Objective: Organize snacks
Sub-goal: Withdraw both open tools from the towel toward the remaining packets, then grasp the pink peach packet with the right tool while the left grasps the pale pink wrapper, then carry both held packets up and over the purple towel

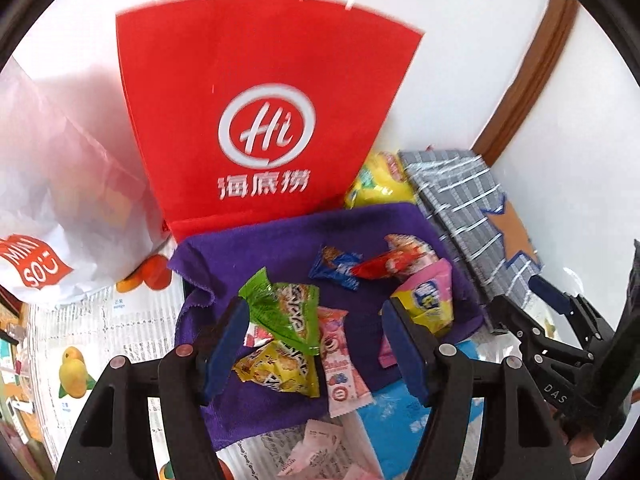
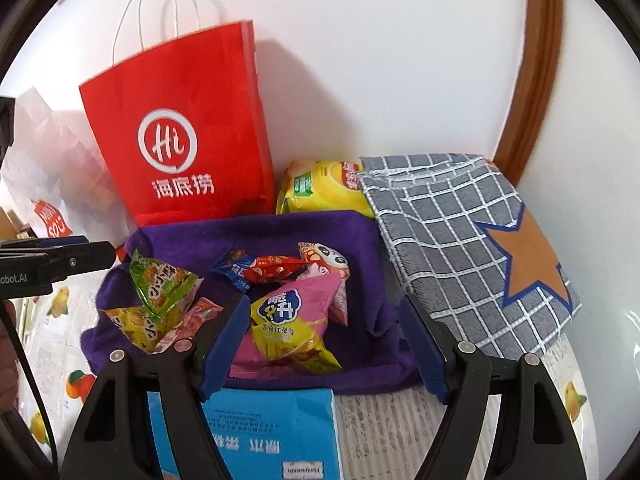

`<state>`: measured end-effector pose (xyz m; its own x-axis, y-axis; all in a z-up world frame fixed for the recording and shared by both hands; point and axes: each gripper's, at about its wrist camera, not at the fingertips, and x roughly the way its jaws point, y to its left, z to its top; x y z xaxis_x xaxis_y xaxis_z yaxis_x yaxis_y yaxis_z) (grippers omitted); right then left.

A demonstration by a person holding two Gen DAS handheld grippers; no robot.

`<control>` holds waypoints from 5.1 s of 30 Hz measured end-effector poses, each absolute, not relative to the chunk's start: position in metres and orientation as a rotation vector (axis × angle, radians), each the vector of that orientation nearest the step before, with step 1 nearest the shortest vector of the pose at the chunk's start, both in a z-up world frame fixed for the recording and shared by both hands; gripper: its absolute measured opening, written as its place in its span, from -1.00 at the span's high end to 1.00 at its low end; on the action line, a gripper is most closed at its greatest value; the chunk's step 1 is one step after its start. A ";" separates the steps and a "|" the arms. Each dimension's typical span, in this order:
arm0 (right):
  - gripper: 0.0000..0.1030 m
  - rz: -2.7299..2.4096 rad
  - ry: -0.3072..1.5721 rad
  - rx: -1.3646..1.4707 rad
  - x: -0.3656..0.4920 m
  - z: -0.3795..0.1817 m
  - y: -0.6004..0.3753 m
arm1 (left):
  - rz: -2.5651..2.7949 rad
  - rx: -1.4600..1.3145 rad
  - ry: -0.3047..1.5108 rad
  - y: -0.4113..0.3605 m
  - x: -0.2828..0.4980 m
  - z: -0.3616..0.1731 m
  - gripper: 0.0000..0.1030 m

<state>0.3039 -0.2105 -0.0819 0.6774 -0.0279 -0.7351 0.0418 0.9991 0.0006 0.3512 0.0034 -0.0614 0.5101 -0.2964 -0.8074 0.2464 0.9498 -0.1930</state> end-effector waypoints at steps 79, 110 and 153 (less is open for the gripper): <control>0.13 0.207 1.033 0.168 0.198 -0.184 -0.071 | -0.111 -0.180 1.108 0.155 0.231 -0.140 -0.29; 0.51 0.197 0.972 0.104 0.141 -0.175 -0.208 | -0.315 0.123 1.168 -0.014 0.256 -0.186 0.67; 0.51 0.100 0.764 0.008 0.222 -0.047 -0.221 | -0.337 -0.062 0.950 -0.017 0.237 -0.037 0.67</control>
